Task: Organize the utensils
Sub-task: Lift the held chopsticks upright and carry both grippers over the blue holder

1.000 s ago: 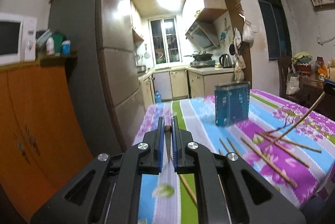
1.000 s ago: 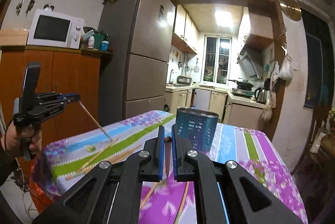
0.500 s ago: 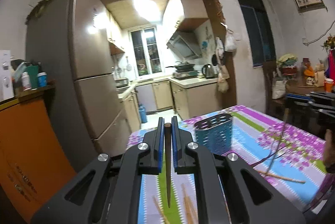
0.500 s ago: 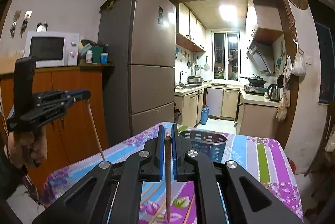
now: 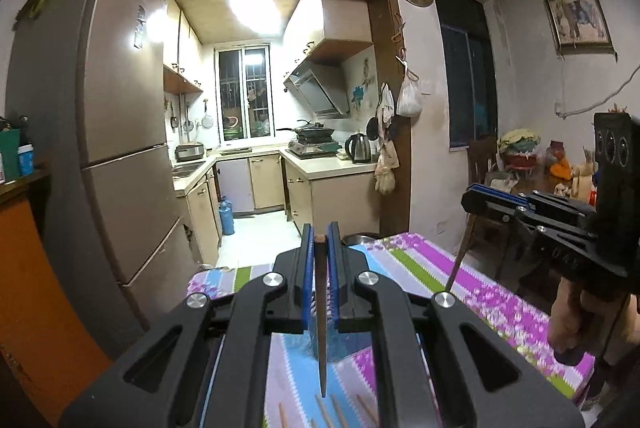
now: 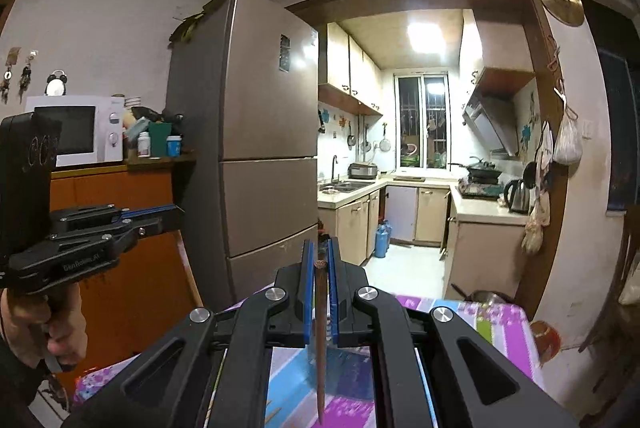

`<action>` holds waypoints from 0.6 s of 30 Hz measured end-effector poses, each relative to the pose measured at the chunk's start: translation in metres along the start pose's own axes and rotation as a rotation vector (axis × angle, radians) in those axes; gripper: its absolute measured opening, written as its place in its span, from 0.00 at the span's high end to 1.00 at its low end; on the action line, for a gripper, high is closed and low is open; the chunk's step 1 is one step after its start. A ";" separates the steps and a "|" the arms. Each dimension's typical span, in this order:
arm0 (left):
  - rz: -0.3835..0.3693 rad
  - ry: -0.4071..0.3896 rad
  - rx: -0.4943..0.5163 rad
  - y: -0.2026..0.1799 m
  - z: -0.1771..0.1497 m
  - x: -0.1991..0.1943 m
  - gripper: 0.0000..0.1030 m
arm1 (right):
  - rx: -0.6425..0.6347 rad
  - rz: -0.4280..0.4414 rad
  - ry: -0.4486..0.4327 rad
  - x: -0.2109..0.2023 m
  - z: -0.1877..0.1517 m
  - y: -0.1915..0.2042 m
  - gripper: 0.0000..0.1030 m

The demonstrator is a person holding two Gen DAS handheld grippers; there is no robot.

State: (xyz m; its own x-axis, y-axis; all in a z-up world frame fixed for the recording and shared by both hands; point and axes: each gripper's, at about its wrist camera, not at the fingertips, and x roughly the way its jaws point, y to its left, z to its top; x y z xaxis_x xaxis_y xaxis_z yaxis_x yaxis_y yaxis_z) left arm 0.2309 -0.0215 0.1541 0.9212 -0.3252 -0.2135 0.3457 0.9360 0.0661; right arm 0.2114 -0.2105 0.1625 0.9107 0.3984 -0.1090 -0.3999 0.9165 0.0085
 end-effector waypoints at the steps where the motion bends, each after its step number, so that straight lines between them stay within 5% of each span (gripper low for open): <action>1: -0.004 -0.002 -0.003 -0.002 0.005 0.008 0.95 | -0.002 -0.003 -0.002 0.004 0.005 -0.003 0.93; 10: 0.010 -0.046 -0.047 0.002 0.040 0.061 0.95 | -0.003 -0.029 -0.033 0.056 0.052 -0.050 0.93; 18: 0.029 -0.031 -0.051 0.003 0.040 0.113 0.95 | 0.022 -0.016 -0.012 0.108 0.049 -0.076 0.93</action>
State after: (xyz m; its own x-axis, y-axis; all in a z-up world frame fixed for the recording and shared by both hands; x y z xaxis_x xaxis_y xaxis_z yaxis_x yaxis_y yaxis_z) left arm 0.3432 -0.0606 0.1696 0.9361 -0.3012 -0.1817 0.3101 0.9505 0.0221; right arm 0.3453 -0.2358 0.1990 0.9180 0.3844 -0.0976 -0.3834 0.9231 0.0291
